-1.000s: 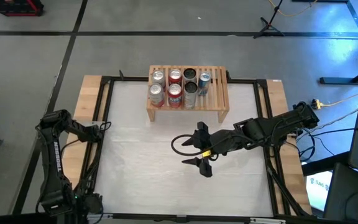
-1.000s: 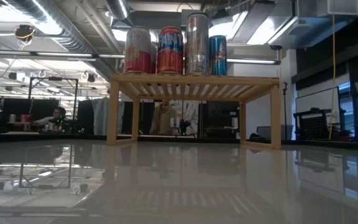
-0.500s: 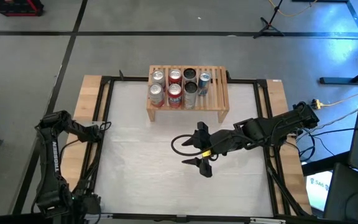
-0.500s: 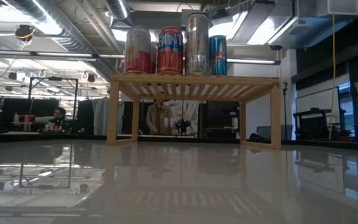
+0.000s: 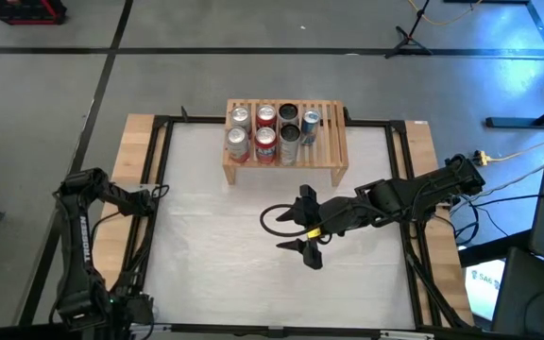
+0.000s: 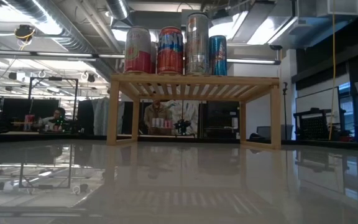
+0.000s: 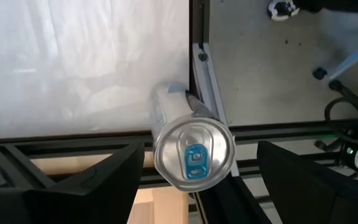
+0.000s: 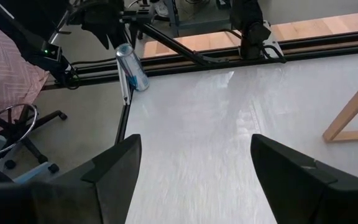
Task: Place canned beverage on shelf
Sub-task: Put the blue soda can on the shelf aligned with the other blue soda can
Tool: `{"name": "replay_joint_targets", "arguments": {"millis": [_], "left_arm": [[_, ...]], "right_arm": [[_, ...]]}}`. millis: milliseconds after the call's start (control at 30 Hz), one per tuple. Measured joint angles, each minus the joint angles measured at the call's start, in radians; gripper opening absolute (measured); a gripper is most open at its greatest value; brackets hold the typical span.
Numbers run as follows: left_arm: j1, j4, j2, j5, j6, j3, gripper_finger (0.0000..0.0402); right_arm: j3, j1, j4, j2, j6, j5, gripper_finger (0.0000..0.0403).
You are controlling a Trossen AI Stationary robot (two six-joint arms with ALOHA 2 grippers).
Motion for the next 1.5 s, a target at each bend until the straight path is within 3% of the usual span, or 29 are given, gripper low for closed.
{"name": "replay_joint_targets", "arguments": {"millis": [933,1233,1500], "left_arm": [[-0.013,0.124,-0.002,0.049,-0.038,-0.136,0.0305],[-0.009,0.189,-0.002,-0.049,-0.045,-0.143,0.0305],[-0.011,0.193,-0.003,0.035,-0.050,-0.189,0.0288]], "right_arm": [[0.000,0.000,0.000,0.000,0.000,-0.008,0.0292],[0.000,0.000,0.000,0.000,0.000,-0.008,0.0292],[0.000,0.000,0.000,0.000,0.000,-0.008,0.0292]]}}
